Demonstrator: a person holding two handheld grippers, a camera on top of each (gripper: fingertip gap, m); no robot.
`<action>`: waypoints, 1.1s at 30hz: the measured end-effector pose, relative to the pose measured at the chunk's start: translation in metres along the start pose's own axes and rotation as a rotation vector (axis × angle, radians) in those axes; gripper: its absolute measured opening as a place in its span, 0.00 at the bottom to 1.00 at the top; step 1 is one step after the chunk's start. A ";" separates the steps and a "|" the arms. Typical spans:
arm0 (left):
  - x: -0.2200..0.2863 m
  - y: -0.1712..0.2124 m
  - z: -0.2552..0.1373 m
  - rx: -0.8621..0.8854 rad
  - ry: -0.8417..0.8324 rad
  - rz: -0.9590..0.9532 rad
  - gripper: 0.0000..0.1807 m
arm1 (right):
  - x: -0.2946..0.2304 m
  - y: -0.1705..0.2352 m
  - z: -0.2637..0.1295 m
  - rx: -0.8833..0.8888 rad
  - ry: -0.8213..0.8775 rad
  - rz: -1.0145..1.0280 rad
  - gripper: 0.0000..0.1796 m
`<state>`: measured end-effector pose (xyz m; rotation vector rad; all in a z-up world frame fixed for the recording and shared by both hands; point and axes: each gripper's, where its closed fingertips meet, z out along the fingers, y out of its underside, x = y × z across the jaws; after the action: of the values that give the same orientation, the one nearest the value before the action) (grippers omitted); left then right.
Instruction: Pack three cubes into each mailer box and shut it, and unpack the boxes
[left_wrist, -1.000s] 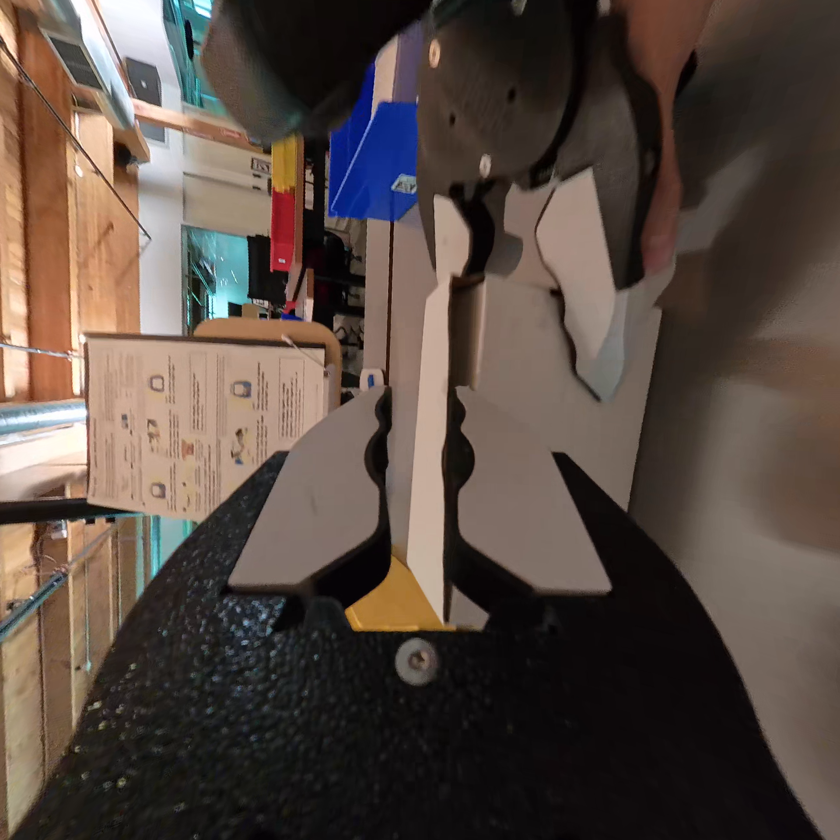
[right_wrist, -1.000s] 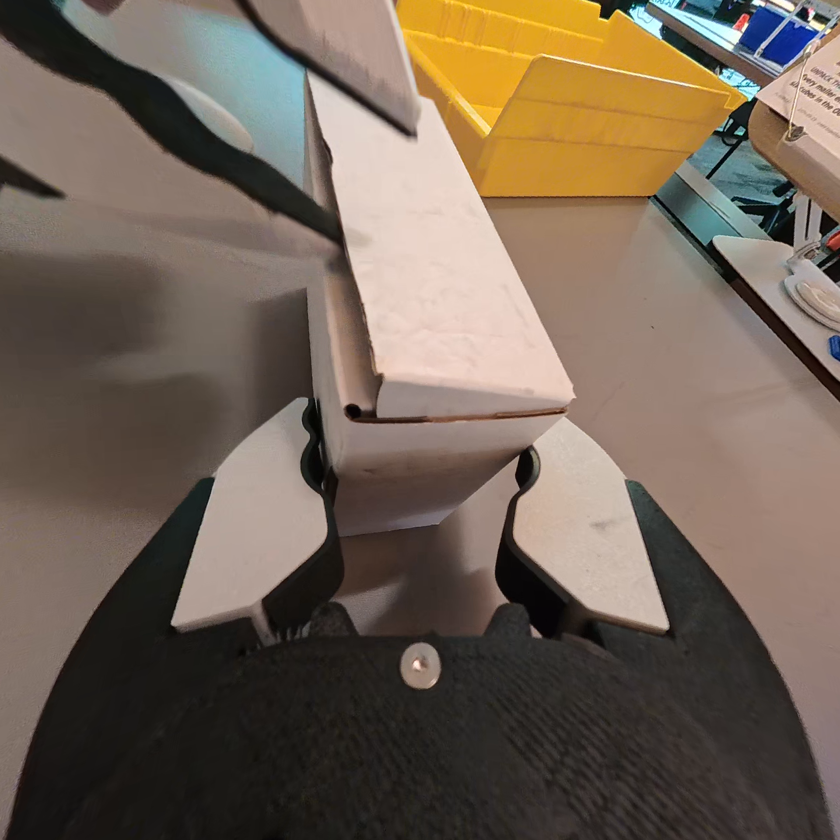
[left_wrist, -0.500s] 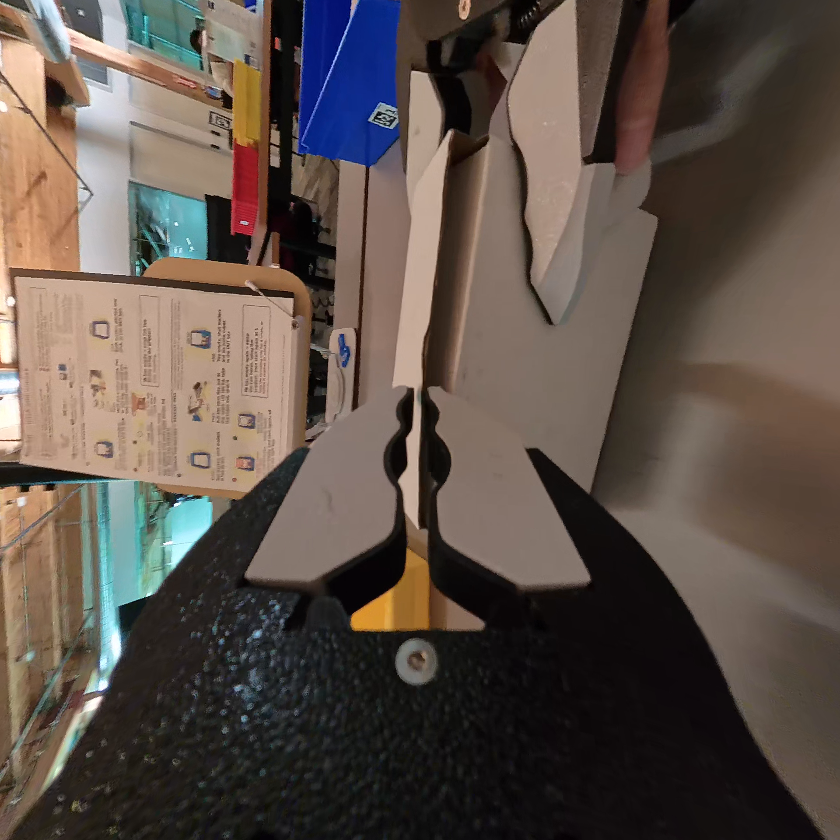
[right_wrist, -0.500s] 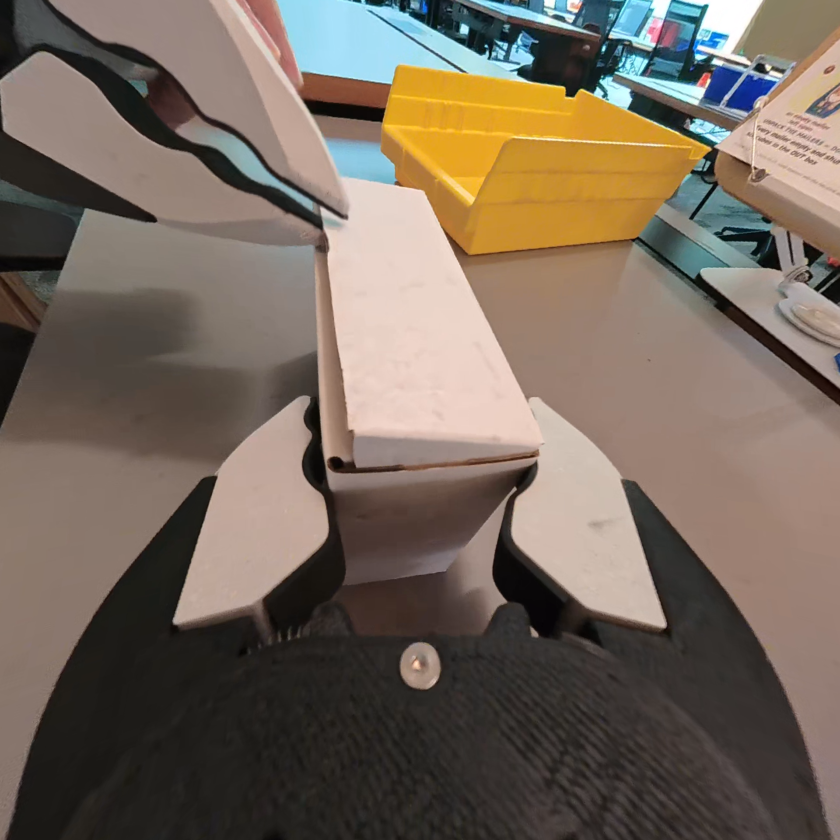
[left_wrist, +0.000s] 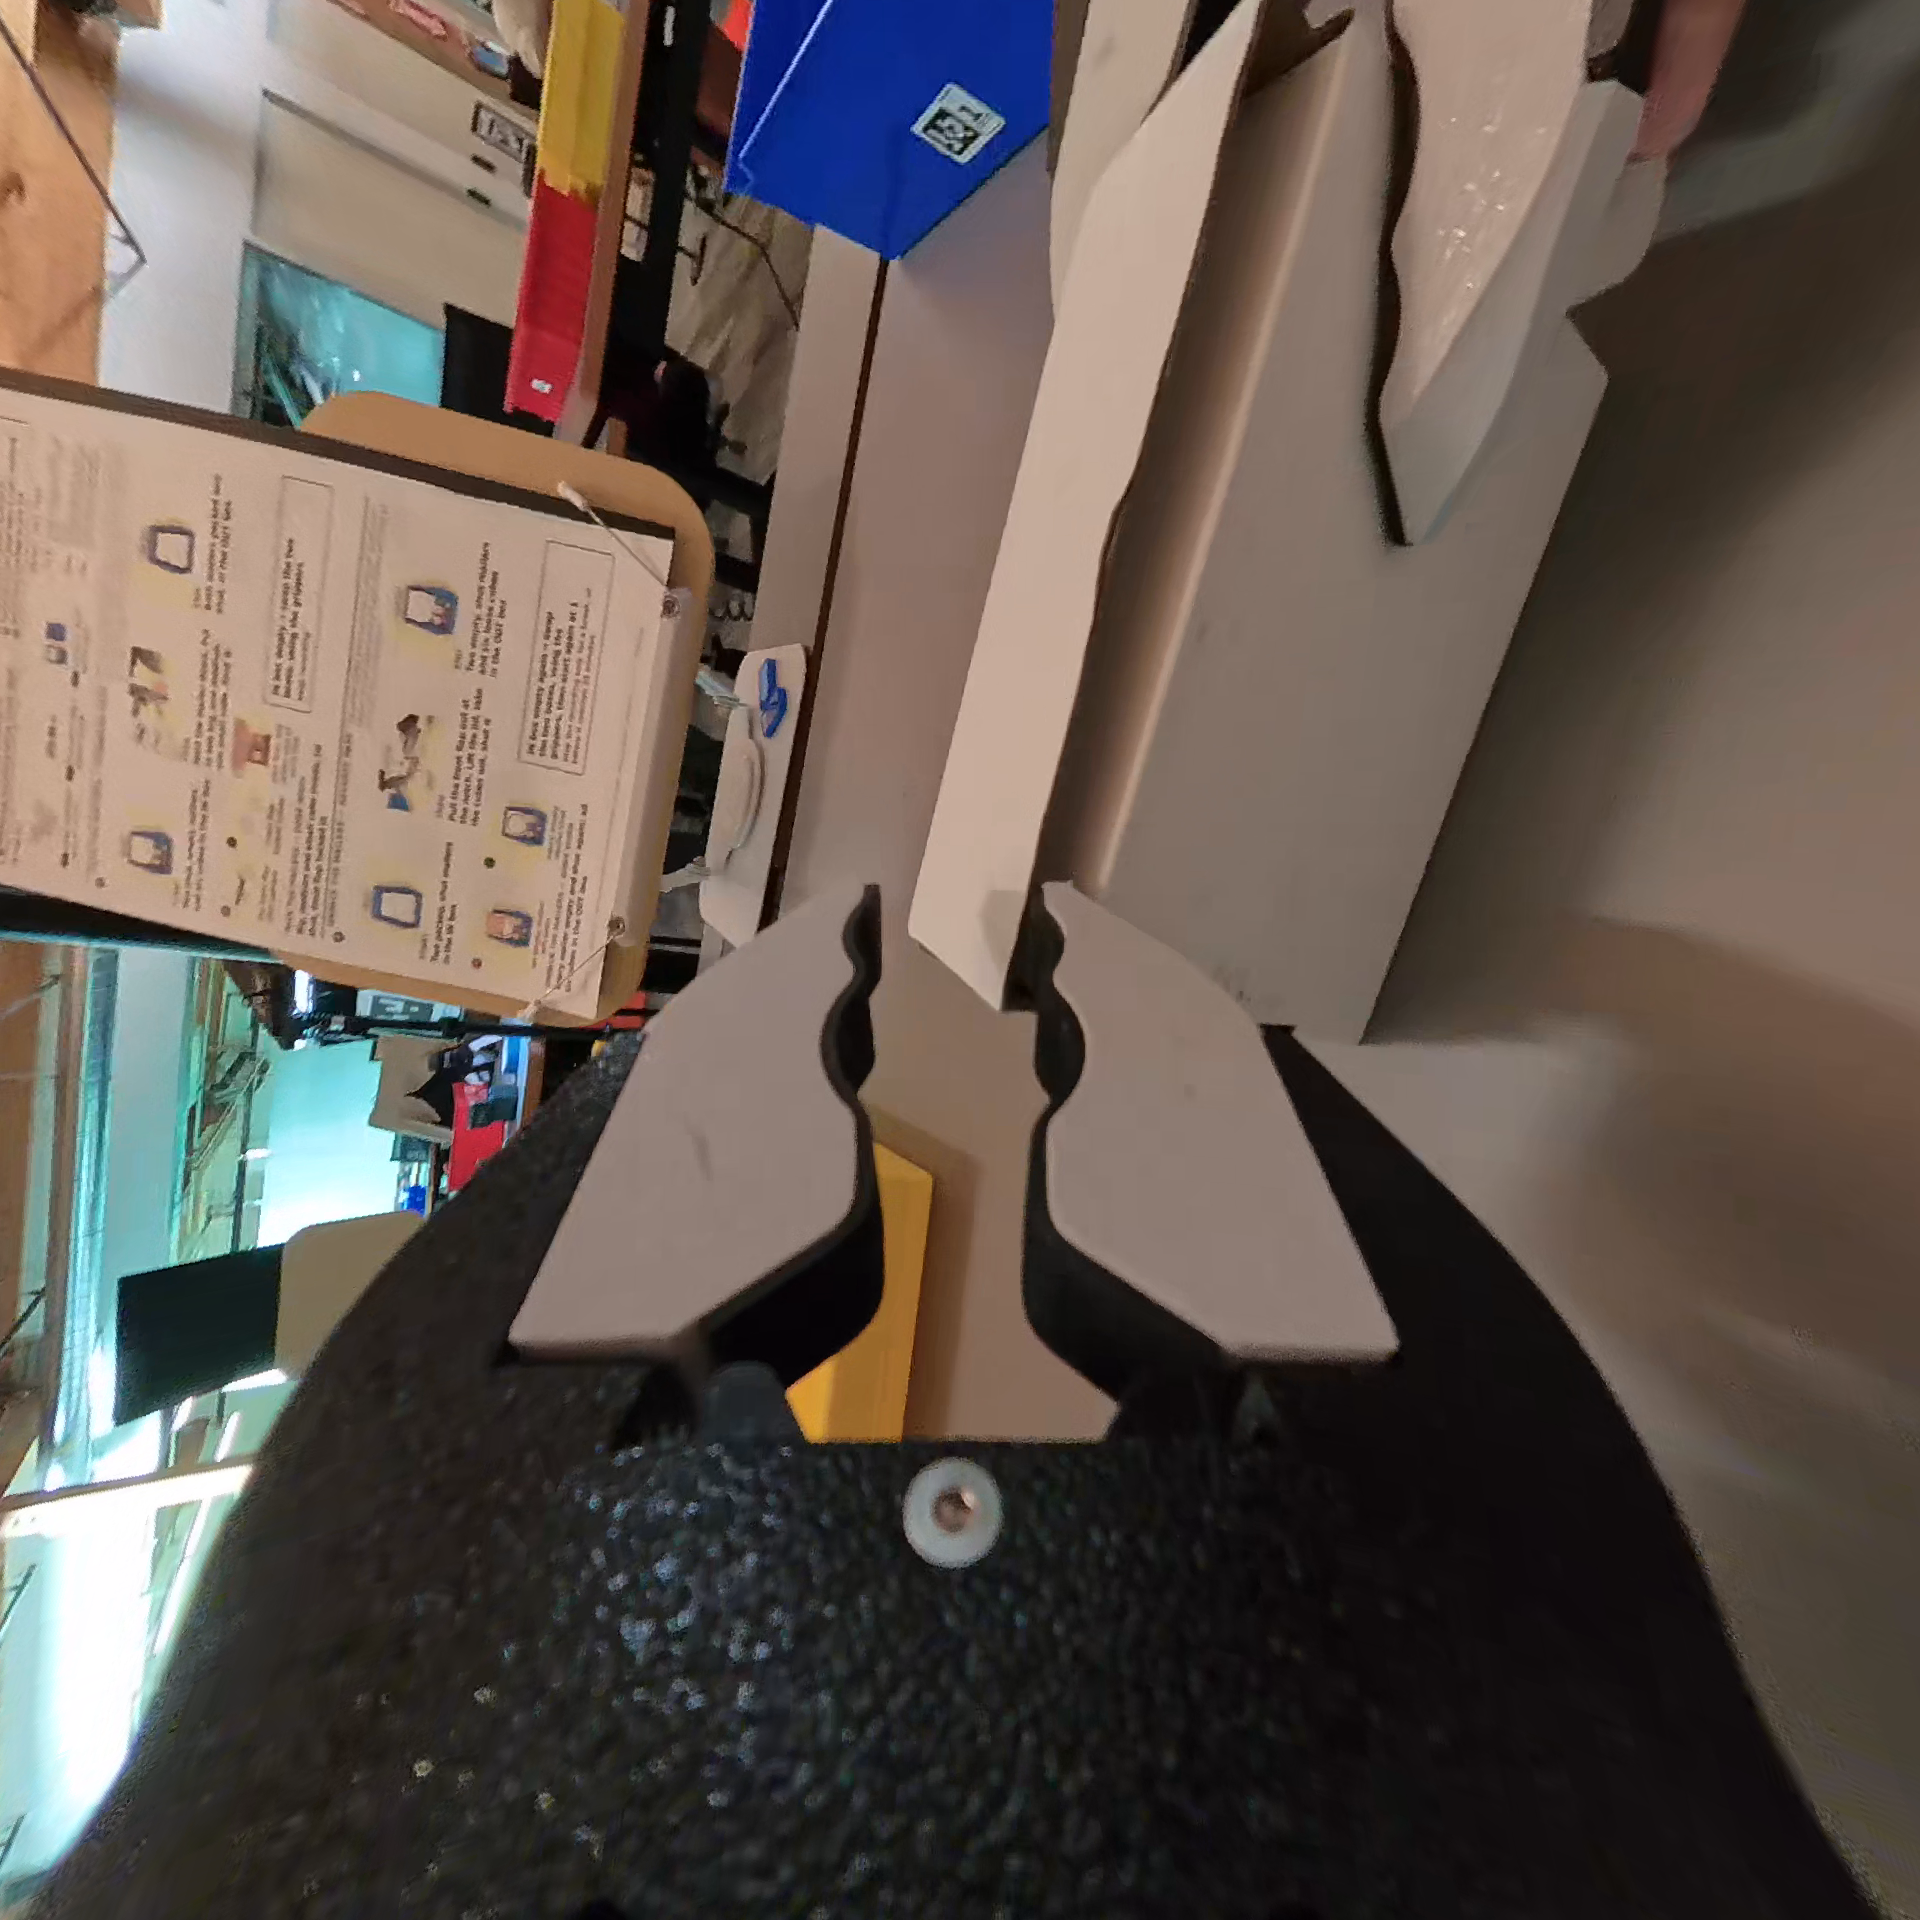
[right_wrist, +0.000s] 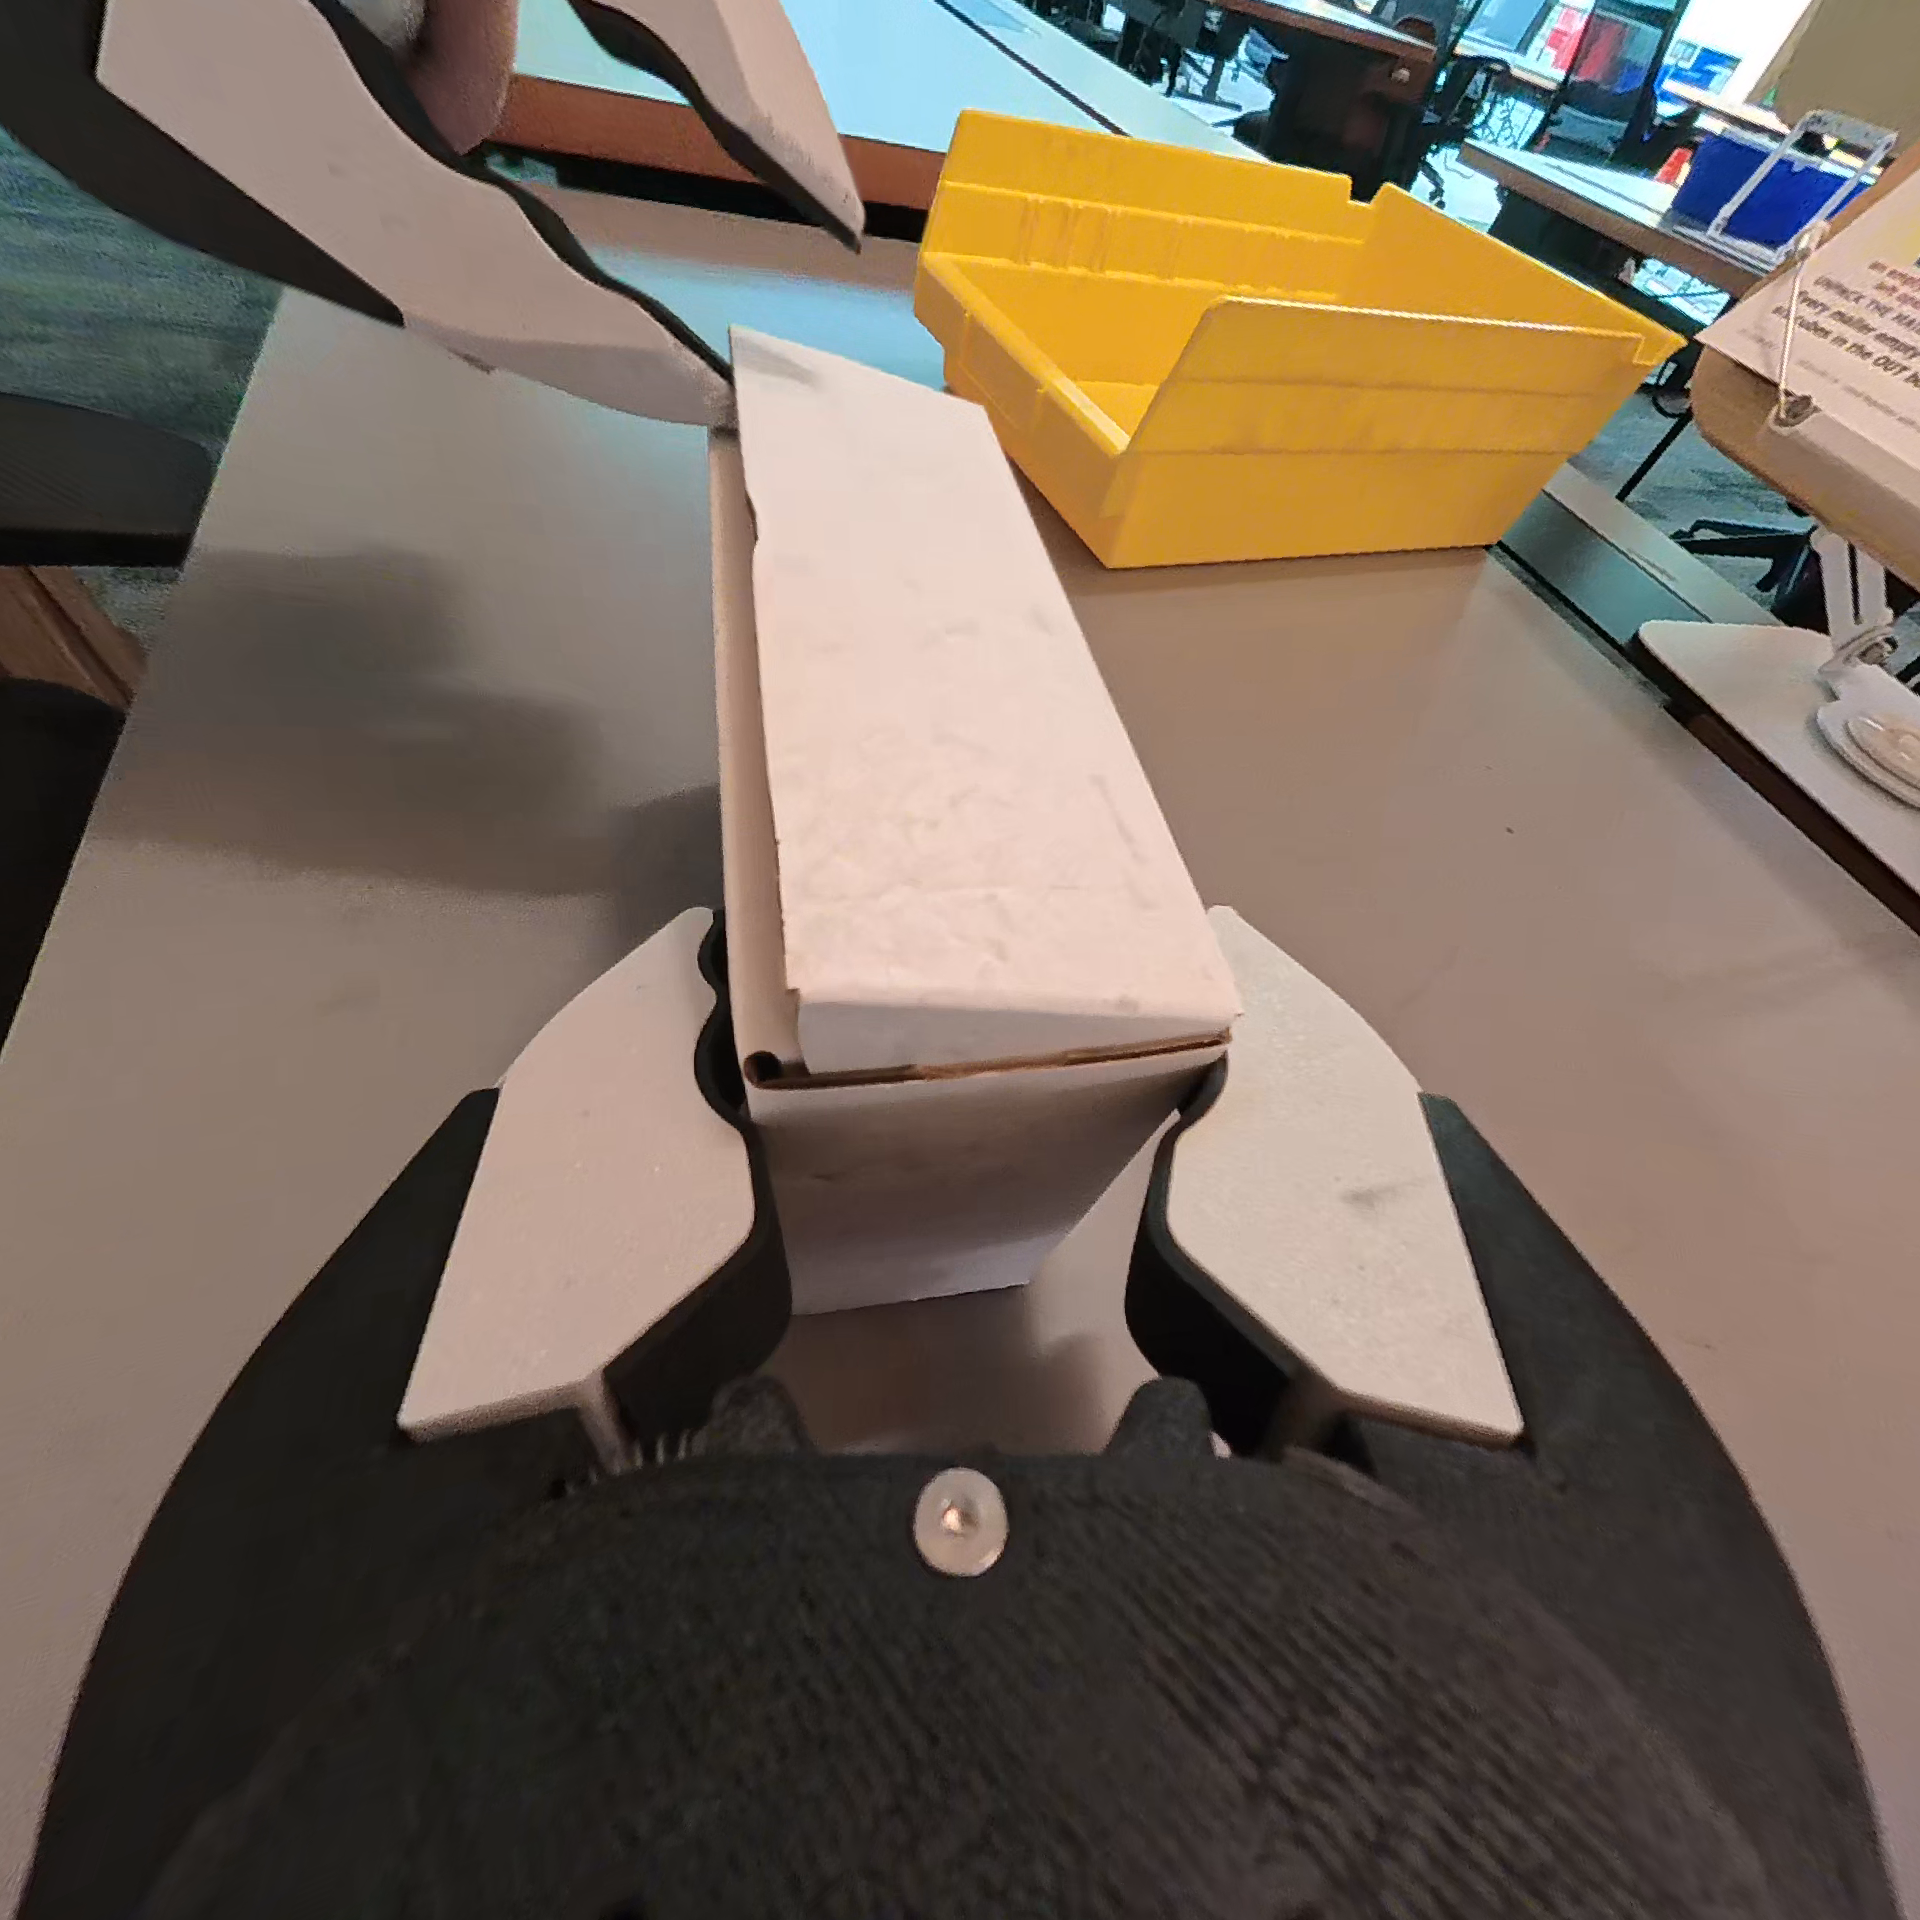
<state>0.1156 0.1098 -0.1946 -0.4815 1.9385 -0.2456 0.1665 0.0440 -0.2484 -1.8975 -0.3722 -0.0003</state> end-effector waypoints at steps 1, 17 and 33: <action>0.001 0.001 -0.002 0.007 0.012 0.009 0.14 | -0.001 0.000 0.000 0.003 -0.007 0.000 0.46; 0.002 -0.001 -0.003 0.073 -0.057 -0.173 0.19 | -0.009 0.001 0.000 -0.029 -0.047 0.013 0.45; 0.078 0.010 0.012 0.345 0.668 -0.791 0.54 | -0.029 -0.004 0.002 0.023 -0.168 0.007 0.45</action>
<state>0.0978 0.0856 -0.2679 -1.0052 2.1682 -1.3665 0.1377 0.0395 -0.2501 -1.8814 -0.4773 0.1682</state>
